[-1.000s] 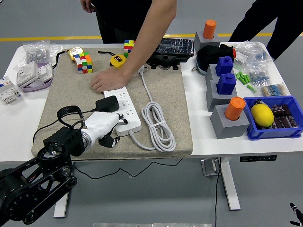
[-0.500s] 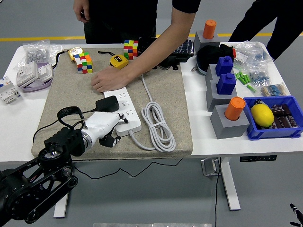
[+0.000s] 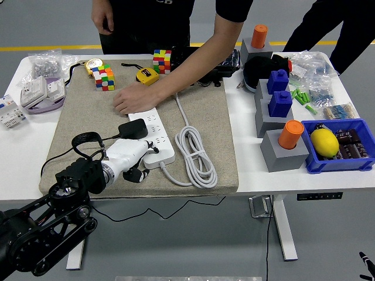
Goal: Pick up the plug,place it near the board,insert it into the board,press the button
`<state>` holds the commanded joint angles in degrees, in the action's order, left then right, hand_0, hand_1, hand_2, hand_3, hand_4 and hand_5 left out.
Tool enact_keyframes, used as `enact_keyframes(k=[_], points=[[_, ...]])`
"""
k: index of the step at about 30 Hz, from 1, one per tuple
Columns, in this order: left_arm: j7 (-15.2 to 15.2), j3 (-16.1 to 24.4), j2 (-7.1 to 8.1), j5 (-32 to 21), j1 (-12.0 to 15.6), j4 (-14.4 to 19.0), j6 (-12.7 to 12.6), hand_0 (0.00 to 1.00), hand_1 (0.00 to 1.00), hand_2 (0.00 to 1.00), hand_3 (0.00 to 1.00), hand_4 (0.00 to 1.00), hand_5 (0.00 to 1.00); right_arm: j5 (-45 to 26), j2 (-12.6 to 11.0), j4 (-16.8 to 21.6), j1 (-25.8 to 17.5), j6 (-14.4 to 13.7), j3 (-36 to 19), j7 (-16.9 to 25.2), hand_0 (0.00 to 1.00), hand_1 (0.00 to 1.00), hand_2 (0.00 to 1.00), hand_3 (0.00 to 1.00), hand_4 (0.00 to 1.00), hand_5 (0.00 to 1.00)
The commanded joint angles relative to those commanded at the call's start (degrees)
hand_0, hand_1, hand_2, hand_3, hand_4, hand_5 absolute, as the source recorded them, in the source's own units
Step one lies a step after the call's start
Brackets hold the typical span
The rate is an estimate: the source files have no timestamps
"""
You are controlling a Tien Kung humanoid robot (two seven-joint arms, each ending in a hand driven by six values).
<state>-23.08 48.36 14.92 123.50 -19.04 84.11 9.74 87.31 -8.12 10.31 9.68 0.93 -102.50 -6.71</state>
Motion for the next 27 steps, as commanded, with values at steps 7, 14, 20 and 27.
enact_keyframes(k=[7, 14, 20, 27], points=[[1.14, 0.2, -0.63, -0.05, -0.22, -2.76, -1.04, 0.117, 0.025, 0.138, 0.784, 0.67, 0.002, 0.15, -0.04, 0.0, 0.04, 0.0, -0.12, 0.0, 0.802, 0.75, 0.729, 0.785, 0.998, 0.976], [1.24, 0.02, -0.98, -0.34, -0.26, -5.12, 0.01, 0.116, 0.021, 0.133, 0.782, 0.663, 0.002, 0.23, -0.07, 0.0, 0.07, -0.04, -0.28, -0.03, 0.801, 0.75, 0.729, 0.785, 0.998, 0.974], [1.28, 0.91, -1.0, 0.53, -0.56, -4.31, -0.96, 0.114, 0.02, 0.134, 0.781, 0.664, 0.002, 0.26, -0.03, 0.0, 0.01, -0.03, -0.24, -0.09, 0.801, 0.75, 0.729, 0.785, 0.998, 0.974], [0.78, 2.39, -0.05, 0.88, -1.08, 0.5, 0.51, 0.115, 0.02, 0.133, 0.776, 0.665, 0.002, -0.1, -0.03, 0.0, 0.18, -0.04, 0.05, -0.02, 0.801, 0.75, 0.729, 0.786, 0.998, 0.972]])
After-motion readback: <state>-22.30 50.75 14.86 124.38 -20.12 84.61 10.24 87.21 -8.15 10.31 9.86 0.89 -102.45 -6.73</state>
